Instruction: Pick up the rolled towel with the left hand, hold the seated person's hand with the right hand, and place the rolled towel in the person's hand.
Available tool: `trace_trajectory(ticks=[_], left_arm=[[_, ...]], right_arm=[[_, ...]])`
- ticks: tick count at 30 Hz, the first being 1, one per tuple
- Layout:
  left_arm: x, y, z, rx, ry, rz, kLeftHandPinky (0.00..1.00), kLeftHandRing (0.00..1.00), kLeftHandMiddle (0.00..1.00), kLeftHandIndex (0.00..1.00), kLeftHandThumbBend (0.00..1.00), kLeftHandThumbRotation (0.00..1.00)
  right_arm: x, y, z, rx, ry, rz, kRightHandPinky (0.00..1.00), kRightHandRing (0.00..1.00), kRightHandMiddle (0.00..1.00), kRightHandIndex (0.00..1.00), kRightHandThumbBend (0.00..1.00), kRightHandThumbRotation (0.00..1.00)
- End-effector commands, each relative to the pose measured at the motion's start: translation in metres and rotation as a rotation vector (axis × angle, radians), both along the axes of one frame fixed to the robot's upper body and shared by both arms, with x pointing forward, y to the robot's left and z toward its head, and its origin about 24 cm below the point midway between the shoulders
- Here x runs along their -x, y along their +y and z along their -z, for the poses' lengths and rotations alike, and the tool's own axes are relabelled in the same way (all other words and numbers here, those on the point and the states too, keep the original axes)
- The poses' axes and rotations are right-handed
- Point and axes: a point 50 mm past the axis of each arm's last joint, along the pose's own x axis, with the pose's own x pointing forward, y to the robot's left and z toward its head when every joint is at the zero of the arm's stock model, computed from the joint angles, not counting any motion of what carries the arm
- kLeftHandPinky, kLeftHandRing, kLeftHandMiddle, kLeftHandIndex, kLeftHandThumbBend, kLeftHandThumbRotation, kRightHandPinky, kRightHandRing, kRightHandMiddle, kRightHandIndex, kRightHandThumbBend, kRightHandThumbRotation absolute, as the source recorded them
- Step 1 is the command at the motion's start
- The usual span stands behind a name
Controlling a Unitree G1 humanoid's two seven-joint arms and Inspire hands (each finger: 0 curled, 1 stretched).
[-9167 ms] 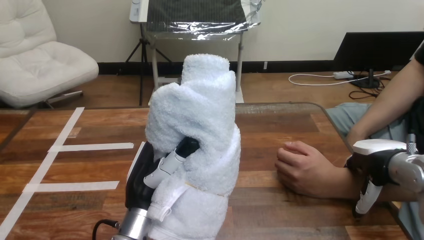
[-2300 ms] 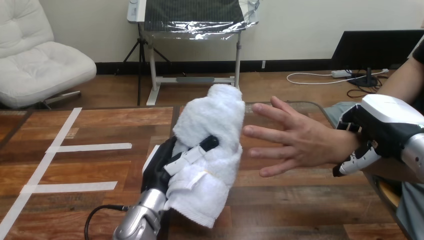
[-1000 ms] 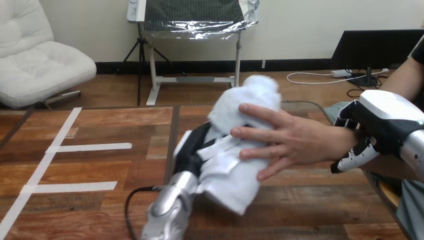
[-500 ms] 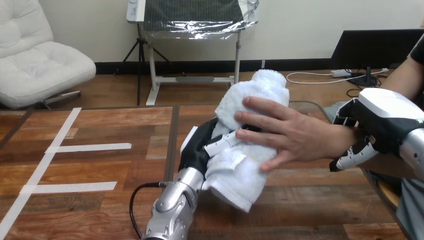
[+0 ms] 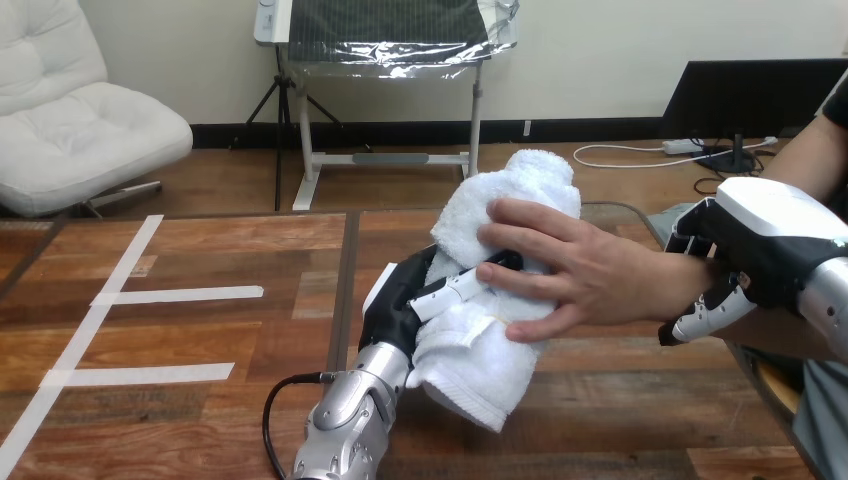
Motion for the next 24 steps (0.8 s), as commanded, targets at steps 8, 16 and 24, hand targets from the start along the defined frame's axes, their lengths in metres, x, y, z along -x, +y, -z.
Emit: trace_trajectory(ticks=[8,16,24], left_arm=[[-0.0123,-0.0917,-0.0763,0.165,-0.202,0.198,0.23,0.31,0.38,0.45,0.73,0.09],[-0.0108,-0.0914,-0.0740,0.169,-0.201,0.205,0.22,0.31,0.38,0.45,0.71,0.09],[-0.0104,-0.0905,-0.0720,0.171,-0.190,0.203,0.21,0.30,0.38,0.45,0.70,0.07]], right_arm=[[-0.0043,0.0116,-0.0435,0.000,-0.174,-0.048,0.41,0.47,0.53,0.49,0.79,0.00],[-0.0040,0.0111,-0.0420,-0.006,-0.165,-0.034,0.39,0.45,0.52,0.50,0.79,0.00],[-0.0039,0.0105,-0.0406,-0.009,-0.160,-0.025,0.40,0.46,0.52,0.50,0.78,0.00]])
